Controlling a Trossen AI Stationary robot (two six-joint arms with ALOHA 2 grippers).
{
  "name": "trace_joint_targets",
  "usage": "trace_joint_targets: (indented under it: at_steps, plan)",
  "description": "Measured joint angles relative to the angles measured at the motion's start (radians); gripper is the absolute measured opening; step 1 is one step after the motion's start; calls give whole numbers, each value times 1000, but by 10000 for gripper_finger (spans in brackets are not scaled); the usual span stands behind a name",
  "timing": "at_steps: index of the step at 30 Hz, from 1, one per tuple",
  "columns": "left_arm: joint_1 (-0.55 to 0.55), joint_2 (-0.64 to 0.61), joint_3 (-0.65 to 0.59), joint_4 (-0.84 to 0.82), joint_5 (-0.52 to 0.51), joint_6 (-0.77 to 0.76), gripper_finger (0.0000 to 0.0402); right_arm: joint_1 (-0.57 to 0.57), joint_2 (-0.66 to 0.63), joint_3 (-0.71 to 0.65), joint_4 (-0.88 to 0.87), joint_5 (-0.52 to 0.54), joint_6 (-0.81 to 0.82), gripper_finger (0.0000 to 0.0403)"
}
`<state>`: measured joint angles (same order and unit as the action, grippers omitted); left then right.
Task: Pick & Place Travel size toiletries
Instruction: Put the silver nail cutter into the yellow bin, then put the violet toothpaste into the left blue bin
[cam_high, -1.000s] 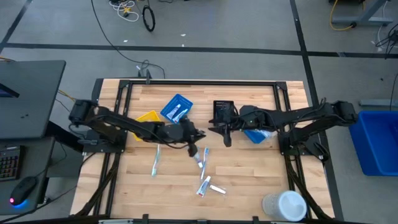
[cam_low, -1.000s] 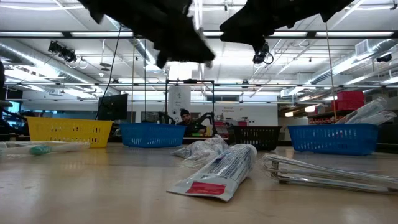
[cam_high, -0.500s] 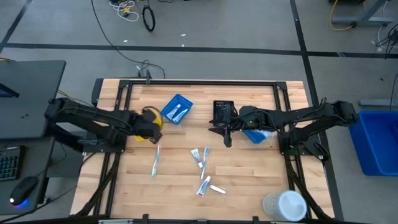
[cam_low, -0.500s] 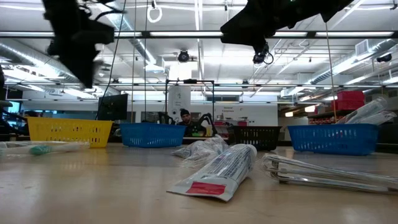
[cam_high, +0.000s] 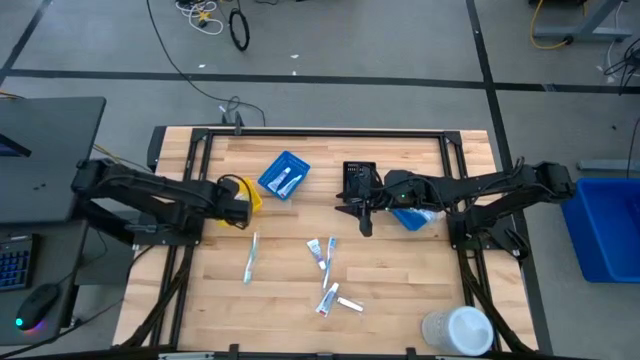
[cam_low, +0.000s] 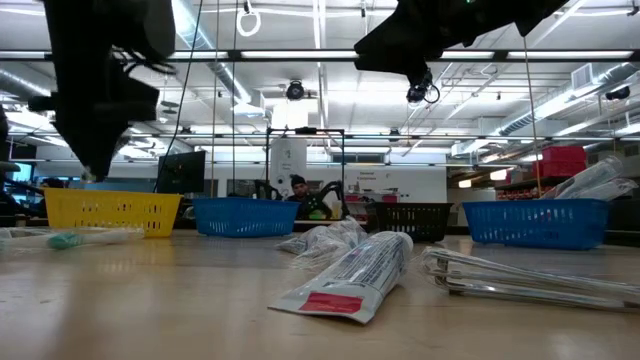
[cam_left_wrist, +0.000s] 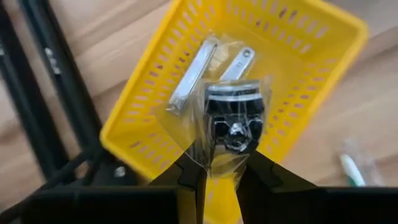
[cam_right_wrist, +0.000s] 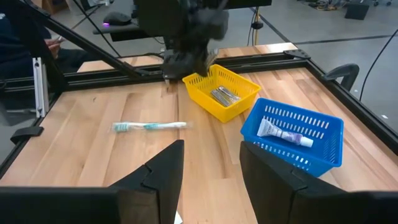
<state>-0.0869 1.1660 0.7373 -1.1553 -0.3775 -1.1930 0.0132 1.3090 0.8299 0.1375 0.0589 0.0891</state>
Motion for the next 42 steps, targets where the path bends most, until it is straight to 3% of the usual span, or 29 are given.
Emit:
trace_joint_targets:
  at_steps: [6,16,27,36,42]
  plan:
    - [116,0,-98,160,47,127,69,0,0,0,0,0,0,163]
    - [254,1,-124,214,61,265,115,0,0,0,0,-1,0,164]
    - [257,1,-111,358,62,350,138,0,1,0,0,-1,0,163]
    - [244,1,58,449,-8,554,125,0,1,0,0,-1,0,164]
    - [175,1,93,840,137,904,115,0,1,0,0,-1,0,164]
